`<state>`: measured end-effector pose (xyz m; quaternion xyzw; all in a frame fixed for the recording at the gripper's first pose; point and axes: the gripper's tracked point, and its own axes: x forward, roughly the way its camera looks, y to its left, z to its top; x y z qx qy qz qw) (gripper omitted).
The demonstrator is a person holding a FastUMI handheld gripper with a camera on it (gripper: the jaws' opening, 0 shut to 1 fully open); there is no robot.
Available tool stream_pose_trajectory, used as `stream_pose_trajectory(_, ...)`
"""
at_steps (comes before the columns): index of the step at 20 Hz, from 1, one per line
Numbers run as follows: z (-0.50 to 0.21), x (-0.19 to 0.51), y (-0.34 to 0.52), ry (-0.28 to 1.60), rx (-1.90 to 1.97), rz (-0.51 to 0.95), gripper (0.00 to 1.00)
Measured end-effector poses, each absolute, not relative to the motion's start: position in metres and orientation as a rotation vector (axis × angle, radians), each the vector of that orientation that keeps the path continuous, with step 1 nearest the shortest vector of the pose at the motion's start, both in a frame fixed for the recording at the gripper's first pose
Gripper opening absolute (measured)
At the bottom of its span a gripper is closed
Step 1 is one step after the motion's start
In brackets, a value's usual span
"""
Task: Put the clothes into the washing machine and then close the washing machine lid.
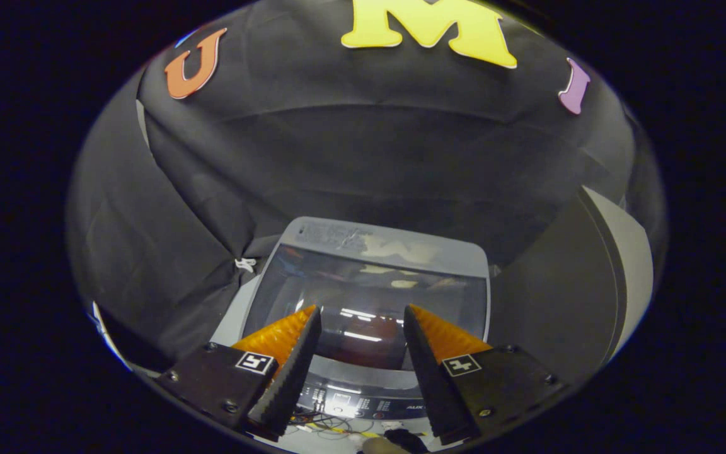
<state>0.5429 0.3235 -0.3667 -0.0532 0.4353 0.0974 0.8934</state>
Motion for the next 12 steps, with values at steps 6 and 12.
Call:
stream_pose_trajectory(6, -0.363, 0.539, 0.32, 0.893, -0.12, 0.211, 0.83)
stream_pose_trajectory(12, -0.318, 0.501, 0.285, 0.817, -0.11, 0.194, 0.83)
